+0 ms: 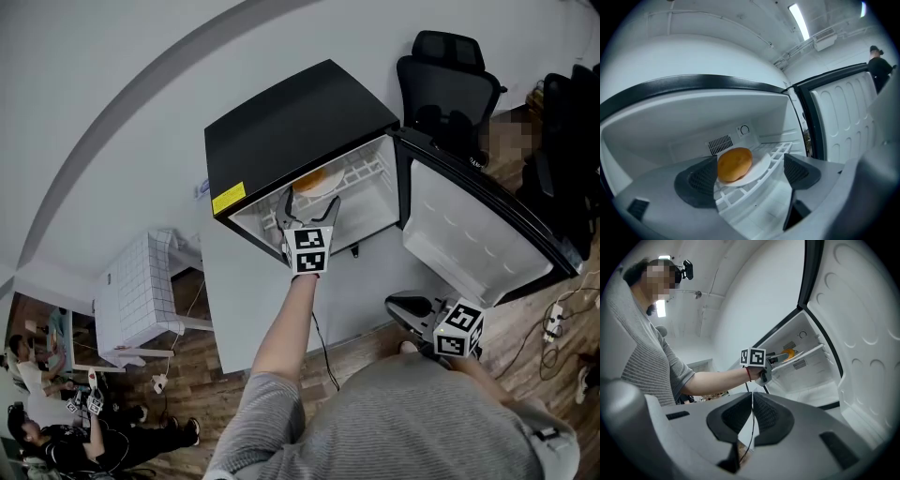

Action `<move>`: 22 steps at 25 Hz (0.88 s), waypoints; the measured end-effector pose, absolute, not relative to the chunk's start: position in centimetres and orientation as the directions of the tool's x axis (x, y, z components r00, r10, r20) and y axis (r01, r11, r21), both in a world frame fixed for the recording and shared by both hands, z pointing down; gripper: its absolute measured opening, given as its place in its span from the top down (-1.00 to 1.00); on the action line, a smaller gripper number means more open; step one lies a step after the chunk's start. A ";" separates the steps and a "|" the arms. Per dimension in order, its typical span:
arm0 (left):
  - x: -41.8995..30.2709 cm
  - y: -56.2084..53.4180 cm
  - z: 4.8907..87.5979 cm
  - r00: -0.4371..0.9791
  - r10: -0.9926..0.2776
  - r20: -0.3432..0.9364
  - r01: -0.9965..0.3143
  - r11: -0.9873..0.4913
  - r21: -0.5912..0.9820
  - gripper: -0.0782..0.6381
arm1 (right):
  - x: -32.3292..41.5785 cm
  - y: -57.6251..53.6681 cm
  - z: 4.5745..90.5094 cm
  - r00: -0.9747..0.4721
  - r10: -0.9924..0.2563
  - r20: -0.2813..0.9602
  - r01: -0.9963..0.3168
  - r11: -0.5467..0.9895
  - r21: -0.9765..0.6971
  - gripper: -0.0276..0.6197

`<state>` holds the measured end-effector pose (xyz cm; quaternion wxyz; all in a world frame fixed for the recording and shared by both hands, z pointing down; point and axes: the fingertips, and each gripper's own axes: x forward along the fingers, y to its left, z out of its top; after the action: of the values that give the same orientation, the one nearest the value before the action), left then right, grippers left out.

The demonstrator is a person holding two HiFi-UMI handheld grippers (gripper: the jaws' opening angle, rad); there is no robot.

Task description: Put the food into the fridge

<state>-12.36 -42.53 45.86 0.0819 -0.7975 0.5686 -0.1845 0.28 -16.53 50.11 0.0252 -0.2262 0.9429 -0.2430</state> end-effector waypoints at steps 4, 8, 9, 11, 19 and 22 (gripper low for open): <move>-12.5 -41.8 45.2 0.284 -0.940 0.188 -0.875 -0.335 -0.351 -0.08 | 0.0 -16.3 50.0 -0.897 -0.438 0.063 -0.415 0.781 -0.467 0.87; -12.9 -41.2 44.3 0.281 -0.946 0.162 -0.878 -0.321 -0.355 0.33 | -0.2 -16.0 49.9 -0.897 -0.437 0.062 -0.413 0.783 -0.465 0.87; -13.0 -41.0 44.2 0.282 -0.946 0.158 -0.878 -0.320 -0.357 0.44 | -0.3 -15.9 49.9 -0.898 -0.436 0.063 -0.413 0.783 -0.465 0.88; -13.2 -40.8 43.9 0.282 -0.947 0.154 -0.878 -0.320 -0.357 0.65 | -0.5 -15.8 49.8 -0.898 -0.435 0.064 -0.413 0.784 -0.464 0.87; -13.5 -40.0 43.7 0.309 -0.938 0.154 -0.881 -0.344 -0.325 0.75 | -1.1 -15.4 49.8 -0.900 -0.430 0.065 -0.410 0.788 -0.460 0.87; -13.6 -39.7 43.7 0.323 -0.934 0.154 -0.884 -0.355 -0.304 0.75 | -1.4 -15.2 49.6 -0.901 -0.429 0.066 -0.409 0.789 -0.458 0.87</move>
<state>-13.56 -39.73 43.65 0.0824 -0.8090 0.5617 -0.1523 -1.38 -15.22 49.64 0.0209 -0.2214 0.9456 -0.2374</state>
